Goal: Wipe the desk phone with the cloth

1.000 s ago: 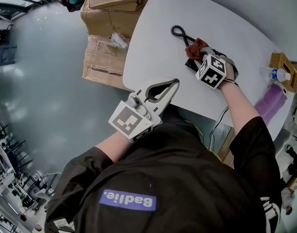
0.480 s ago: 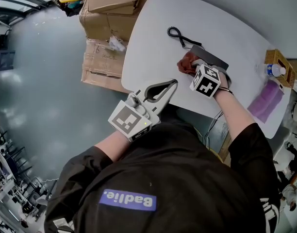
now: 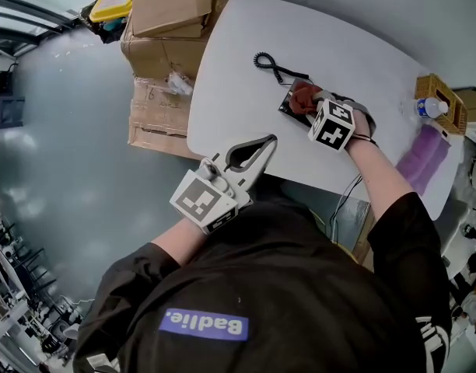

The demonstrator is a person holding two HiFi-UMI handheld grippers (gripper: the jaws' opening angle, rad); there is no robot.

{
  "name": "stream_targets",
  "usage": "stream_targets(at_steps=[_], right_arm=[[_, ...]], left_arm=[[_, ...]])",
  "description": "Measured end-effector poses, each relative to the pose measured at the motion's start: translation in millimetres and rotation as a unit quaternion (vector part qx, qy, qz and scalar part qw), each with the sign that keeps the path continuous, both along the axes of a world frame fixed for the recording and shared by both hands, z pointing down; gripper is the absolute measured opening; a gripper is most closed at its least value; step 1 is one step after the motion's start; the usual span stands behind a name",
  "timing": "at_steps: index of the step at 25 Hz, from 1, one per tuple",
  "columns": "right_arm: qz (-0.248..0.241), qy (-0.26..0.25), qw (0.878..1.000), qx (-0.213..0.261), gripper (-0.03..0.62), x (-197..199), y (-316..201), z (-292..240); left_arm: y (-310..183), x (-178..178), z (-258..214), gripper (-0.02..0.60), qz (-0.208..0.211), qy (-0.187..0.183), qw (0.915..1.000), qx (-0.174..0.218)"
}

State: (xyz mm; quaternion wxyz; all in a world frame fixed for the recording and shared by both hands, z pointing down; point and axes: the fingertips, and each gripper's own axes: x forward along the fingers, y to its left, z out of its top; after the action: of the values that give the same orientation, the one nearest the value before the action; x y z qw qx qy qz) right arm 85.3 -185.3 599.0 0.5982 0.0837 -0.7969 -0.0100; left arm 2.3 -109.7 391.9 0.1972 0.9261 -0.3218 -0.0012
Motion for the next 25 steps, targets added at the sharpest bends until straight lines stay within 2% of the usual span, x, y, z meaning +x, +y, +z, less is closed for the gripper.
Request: stream_targets(at_steps=[4, 10, 14, 21, 25], right_arm=[[0.017, -0.002, 1.000, 0.018, 0.080, 19, -24, -7], [0.032, -0.004, 0.999, 0.029, 0.080, 36, -34, -14], [0.025, -0.014, 0.999, 0.017, 0.080, 29, -13, -15], [0.047, -0.041, 0.998, -0.033, 0.080, 24, 33, -16], [0.048, -0.047, 0.997, -0.046, 0.080, 26, 52, -21]], left_arm=[[-1, 7, 7, 0.009, -0.007, -0.018, 0.9998, -0.005], [1, 26, -2, 0.009, 0.002, 0.002, 1.0000, -0.004], [1, 32, -1, 0.009, 0.009, 0.001, 1.0000, -0.003], [5, 38, 5, 0.009, 0.033, -0.006, 0.9993, 0.014], [7, 42, 1, 0.009, 0.046, -0.006, 0.9988, 0.016]])
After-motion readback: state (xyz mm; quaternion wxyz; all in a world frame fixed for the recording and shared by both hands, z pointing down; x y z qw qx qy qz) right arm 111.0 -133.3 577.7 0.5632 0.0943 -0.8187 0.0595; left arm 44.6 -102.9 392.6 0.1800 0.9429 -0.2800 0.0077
